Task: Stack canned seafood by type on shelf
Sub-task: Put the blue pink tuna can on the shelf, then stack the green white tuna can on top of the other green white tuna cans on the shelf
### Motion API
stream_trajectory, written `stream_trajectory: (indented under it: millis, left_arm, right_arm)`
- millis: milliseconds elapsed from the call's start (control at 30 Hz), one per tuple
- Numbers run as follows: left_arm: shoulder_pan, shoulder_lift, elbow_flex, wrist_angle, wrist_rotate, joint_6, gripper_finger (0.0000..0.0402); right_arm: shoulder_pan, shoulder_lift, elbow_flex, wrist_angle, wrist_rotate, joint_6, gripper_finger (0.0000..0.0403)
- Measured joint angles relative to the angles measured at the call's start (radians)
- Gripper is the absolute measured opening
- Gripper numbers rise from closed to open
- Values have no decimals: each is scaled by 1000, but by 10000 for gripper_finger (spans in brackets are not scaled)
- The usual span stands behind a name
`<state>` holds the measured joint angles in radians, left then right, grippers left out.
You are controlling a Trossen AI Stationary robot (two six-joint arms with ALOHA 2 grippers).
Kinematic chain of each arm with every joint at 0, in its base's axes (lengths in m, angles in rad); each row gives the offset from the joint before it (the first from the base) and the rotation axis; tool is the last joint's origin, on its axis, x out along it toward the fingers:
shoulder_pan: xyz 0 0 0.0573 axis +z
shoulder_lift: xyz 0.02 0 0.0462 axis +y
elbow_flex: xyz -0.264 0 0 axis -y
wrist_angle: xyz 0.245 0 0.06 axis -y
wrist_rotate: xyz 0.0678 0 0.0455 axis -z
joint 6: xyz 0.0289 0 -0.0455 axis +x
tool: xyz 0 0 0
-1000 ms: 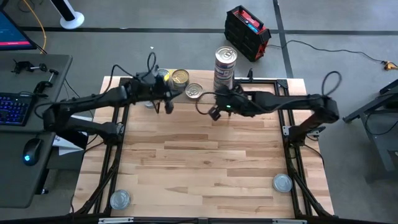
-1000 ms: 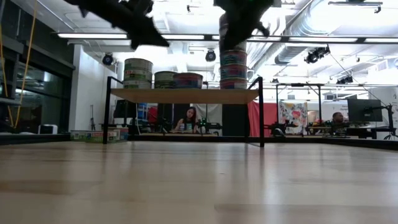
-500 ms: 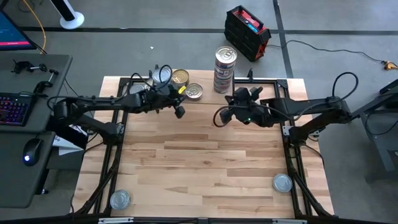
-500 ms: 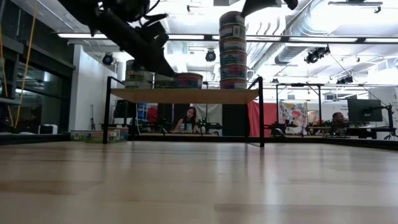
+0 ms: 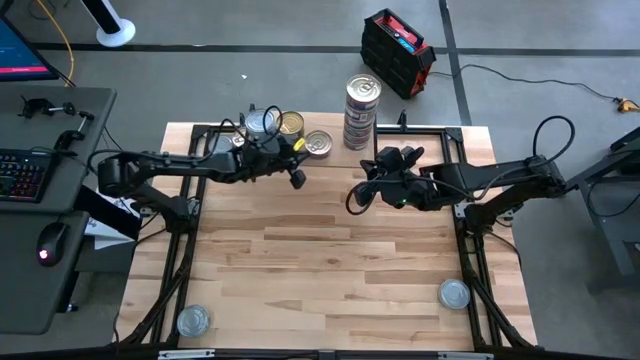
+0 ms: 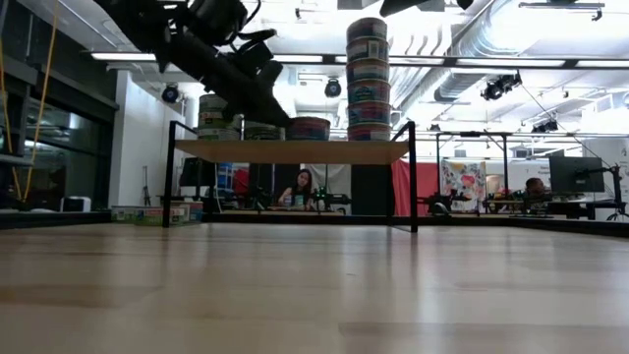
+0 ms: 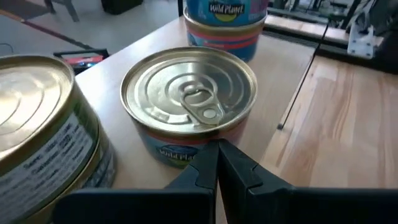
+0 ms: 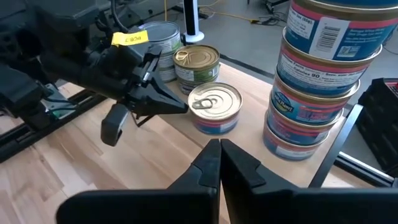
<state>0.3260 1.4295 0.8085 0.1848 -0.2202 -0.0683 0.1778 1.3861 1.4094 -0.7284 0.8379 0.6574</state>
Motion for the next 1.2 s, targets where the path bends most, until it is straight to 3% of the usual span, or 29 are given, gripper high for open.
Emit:
stream_trajectory:
  millis: [633,767,867,1000,1100,1200]
  left_arm:
    - [1,96,0,236,-26,-2,0]
    - [-9,58,0,231,-7,1,0]
    - [-34,-59,0,96,67,1,0]
    - [-90,-303,1,-264,133,-4,0]
    - [-160,-505,-20,-538,90,-46,0]
    - [-243,-689,-97,-786,-52,-131,0]
  right_arm:
    - [2,0,0,8,-2,24,0]
    - [2,0,0,8,-2,23,0]
    - [2,0,0,8,-5,19,0]
    - [2,1,0,8,-6,17,0]
    - [2,1,0,8,-7,16,0]
    - [2,1,0,7,-8,16,0]
